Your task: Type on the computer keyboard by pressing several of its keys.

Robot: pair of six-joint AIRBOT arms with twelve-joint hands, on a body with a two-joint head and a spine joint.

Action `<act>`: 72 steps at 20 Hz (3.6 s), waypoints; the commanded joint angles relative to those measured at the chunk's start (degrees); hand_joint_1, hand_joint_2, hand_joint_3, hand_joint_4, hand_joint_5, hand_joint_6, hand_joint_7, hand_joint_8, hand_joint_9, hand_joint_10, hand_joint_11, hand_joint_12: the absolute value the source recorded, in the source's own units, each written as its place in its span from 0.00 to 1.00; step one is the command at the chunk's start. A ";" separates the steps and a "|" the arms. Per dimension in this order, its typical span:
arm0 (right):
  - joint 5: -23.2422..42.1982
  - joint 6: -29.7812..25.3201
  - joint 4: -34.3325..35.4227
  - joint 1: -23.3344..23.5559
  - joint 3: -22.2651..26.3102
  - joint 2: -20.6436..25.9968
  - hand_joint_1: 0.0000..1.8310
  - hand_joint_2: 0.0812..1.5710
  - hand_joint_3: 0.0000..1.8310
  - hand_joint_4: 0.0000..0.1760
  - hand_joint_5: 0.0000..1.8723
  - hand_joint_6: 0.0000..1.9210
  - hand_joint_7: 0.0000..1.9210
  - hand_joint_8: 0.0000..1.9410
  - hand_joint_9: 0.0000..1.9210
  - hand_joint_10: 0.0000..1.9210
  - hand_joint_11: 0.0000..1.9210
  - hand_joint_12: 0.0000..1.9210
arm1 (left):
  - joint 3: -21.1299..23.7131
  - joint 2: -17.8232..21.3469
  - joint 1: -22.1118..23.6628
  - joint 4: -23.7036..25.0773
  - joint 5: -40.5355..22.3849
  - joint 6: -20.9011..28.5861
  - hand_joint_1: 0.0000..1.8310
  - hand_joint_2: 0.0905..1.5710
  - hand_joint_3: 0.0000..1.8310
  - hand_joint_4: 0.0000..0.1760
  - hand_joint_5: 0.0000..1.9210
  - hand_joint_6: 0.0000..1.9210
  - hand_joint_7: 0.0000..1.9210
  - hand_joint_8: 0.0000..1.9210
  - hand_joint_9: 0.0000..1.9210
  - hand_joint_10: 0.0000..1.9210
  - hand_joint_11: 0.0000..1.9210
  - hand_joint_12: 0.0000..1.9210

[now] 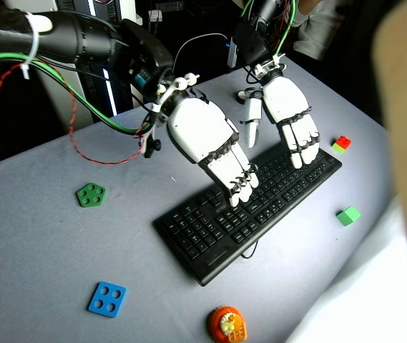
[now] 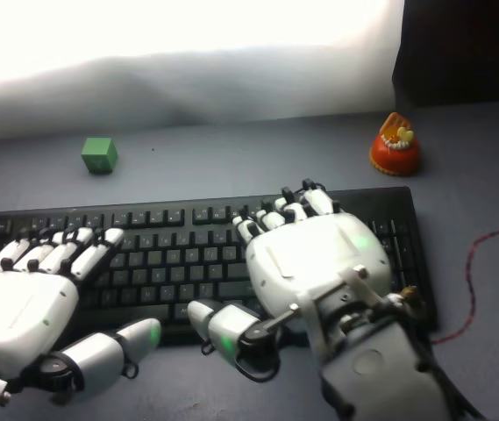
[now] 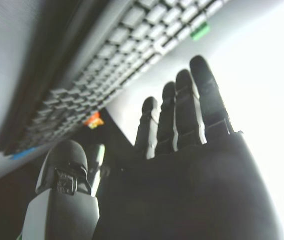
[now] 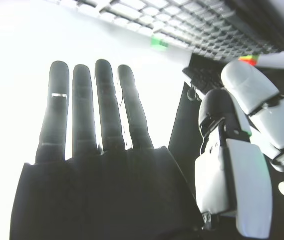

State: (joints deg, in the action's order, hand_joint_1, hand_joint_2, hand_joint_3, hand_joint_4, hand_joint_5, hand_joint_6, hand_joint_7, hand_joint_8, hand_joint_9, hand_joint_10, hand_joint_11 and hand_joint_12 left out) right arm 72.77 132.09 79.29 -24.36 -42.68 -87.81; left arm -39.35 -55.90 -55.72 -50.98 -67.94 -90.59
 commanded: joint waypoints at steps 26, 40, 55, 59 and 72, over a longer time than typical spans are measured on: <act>-0.33 -6.36 -9.45 -1.30 -14.92 -12.96 0.06 0.74 0.00 0.00 0.22 0.21 0.45 0.02 0.31 0.33 0.00 0.80 | -5.01 -1.20 -2.30 0.72 -1.71 -1.93 0.00 0.81 0.00 0.04 0.25 0.01 0.26 0.03 0.22 0.04 0.00 0.45; -0.96 -7.16 -10.62 -1.53 -15.63 -13.06 0.04 0.77 0.00 0.00 0.12 0.24 0.40 0.00 0.33 0.44 0.11 0.85 | -3.58 -0.78 -2.02 -2.25 -3.63 -2.36 0.01 0.83 0.00 0.29 0.15 0.00 0.23 0.00 0.26 0.08 0.00 0.77; 3.79 -5.10 -16.78 1.41 -9.69 -5.39 0.05 0.77 0.00 0.00 0.20 0.23 0.38 0.00 0.27 0.47 0.07 0.90 | -2.12 -2.76 -4.98 5.78 -23.57 3.49 0.01 0.83 0.00 0.21 0.17 0.01 0.22 0.00 0.23 0.10 0.00 0.73; 3.93 -4.22 -16.78 1.64 -4.24 0.52 0.04 0.77 0.00 0.00 0.20 0.23 0.38 0.00 0.26 0.48 0.06 0.90 | -1.76 -4.50 -6.54 9.53 -27.20 4.61 0.01 0.83 0.00 0.22 0.17 0.01 0.22 0.00 0.22 0.11 0.00 0.71; -0.06 -10.26 -18.50 0.34 4.08 10.91 0.03 0.77 0.00 0.00 0.18 0.24 0.38 0.00 0.26 0.49 0.06 0.90 | -7.50 -10.23 -8.80 11.57 -26.44 4.16 0.00 0.83 0.00 0.25 0.16 0.00 0.21 0.00 0.20 0.13 0.00 0.69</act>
State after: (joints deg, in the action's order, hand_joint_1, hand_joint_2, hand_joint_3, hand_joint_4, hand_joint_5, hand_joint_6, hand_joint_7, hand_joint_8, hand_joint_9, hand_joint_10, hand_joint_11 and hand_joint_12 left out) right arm 69.84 121.97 66.32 -24.18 -38.81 -77.17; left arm -46.81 -66.39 -64.51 -41.91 -88.16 -86.32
